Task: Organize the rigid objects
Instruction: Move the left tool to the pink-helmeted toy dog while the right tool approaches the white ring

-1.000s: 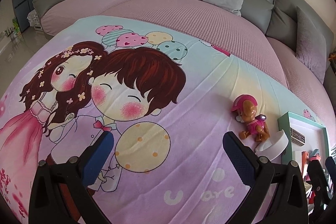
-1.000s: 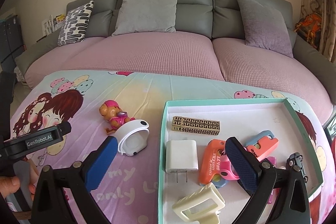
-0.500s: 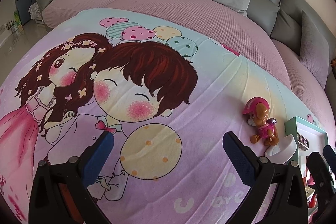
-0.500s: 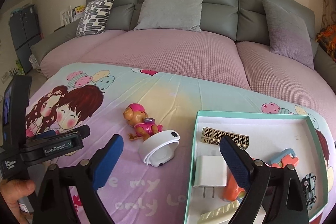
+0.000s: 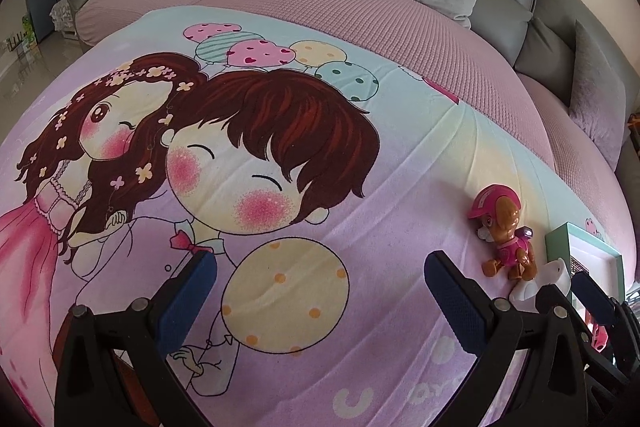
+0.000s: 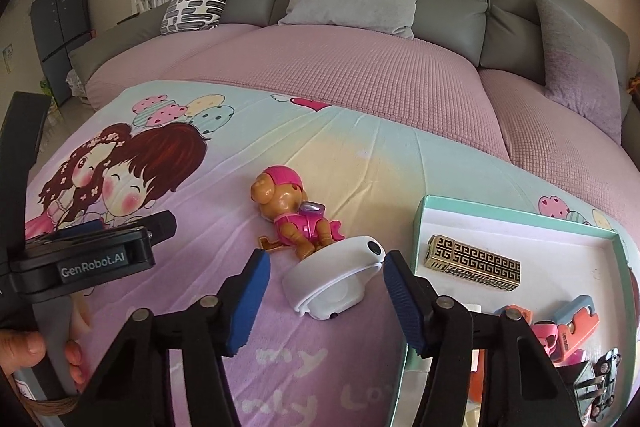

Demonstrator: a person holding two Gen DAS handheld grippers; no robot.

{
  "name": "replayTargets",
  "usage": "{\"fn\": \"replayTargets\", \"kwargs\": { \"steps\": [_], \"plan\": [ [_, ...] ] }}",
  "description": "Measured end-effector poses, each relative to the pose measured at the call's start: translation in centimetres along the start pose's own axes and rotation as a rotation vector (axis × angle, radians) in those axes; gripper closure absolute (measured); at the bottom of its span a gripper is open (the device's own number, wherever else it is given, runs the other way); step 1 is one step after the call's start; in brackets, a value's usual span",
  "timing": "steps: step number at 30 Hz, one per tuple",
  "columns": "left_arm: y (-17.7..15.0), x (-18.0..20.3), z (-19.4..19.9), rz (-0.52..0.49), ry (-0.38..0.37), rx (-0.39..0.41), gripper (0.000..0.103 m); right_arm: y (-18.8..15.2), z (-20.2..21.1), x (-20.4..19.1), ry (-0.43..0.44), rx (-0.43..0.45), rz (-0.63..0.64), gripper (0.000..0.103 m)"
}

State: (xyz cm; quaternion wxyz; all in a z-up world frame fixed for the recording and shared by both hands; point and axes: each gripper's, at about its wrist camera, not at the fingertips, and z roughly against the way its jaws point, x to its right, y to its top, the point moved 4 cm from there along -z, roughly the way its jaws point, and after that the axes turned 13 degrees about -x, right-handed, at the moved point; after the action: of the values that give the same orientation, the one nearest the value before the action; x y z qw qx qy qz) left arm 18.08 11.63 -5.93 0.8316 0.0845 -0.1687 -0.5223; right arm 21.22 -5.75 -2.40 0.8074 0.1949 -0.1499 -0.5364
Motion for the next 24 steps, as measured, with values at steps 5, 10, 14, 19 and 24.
{"fn": "replayTargets", "kwargs": {
  "steps": [5,10,14,19,24],
  "plan": [
    [0.1,0.2,-0.2,-0.004,-0.006,-0.001,0.000,0.1,-0.8,0.4,-0.004,-0.012,-0.005,0.042],
    [0.0,0.5,-0.8,-0.009,0.000,-0.019,0.000,0.2,-1.6,0.9,0.025,-0.026,-0.031,0.042],
    [0.0,0.6,-0.8,-0.012,0.001,-0.018,0.000,0.2,-1.7,0.8,0.025,-0.028,-0.034,0.043],
    [0.1,1.0,-0.8,-0.025,0.002,-0.018,0.000,0.3,-1.5,0.8,0.023,-0.023,-0.040,0.045],
    [0.2,1.5,-0.5,-0.016,-0.061,-0.006,0.000,0.1,-0.4,1.4,0.034,0.001,-0.058,0.045]
  ]
}}
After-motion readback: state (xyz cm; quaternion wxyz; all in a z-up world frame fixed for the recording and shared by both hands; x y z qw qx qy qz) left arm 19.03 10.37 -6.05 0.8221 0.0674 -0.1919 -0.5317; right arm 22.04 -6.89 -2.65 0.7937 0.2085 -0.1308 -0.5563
